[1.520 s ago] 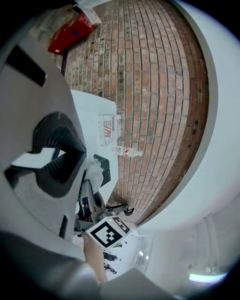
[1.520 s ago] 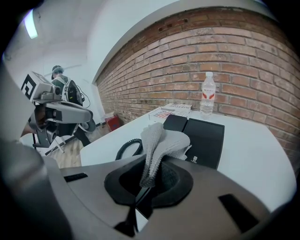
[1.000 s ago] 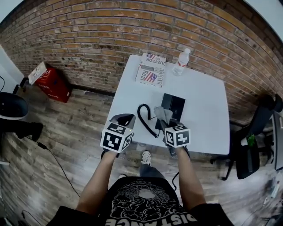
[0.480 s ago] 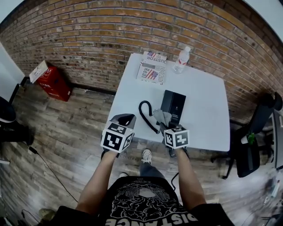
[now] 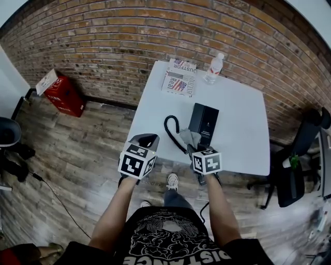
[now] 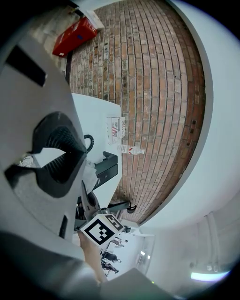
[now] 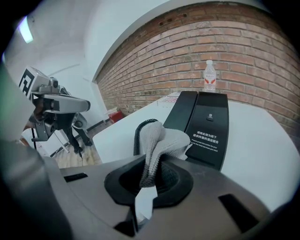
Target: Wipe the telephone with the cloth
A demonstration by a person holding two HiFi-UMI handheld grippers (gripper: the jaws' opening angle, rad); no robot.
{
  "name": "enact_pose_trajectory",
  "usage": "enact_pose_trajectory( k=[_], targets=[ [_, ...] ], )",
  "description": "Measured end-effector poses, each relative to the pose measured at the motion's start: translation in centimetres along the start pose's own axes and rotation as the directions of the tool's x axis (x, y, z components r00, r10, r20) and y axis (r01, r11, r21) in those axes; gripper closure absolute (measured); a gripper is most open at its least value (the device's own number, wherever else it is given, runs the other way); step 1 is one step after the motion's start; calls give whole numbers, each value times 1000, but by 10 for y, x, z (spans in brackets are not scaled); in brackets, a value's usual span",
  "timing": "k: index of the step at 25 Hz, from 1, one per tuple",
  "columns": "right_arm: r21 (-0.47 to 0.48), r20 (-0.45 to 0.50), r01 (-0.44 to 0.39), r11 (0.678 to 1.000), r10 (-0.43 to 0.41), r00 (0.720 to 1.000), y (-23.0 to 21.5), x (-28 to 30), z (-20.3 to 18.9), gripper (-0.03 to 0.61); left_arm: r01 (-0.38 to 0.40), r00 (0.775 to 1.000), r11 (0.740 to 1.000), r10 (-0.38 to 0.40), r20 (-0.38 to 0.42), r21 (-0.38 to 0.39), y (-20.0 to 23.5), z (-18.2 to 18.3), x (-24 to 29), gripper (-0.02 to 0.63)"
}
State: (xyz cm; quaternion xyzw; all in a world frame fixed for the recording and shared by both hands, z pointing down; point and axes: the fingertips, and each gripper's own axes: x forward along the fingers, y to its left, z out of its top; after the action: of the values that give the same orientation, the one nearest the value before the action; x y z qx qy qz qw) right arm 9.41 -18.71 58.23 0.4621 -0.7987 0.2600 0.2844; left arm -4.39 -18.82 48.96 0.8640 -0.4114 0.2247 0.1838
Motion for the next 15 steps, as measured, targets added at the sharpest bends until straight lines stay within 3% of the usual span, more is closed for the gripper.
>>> enact_pose_trajectory(
  k=[7,15],
  targets=[
    [-16,5,1,1000,-1,1000,-1,-5,3,567,3,1000,1000,-3,-5,-5,1,-4,3,607],
    [-11,109,33,999,-31,994,-19,-30,48,568,17,1000,1000,-17,2,1,-1,7,15,607]
  ],
)
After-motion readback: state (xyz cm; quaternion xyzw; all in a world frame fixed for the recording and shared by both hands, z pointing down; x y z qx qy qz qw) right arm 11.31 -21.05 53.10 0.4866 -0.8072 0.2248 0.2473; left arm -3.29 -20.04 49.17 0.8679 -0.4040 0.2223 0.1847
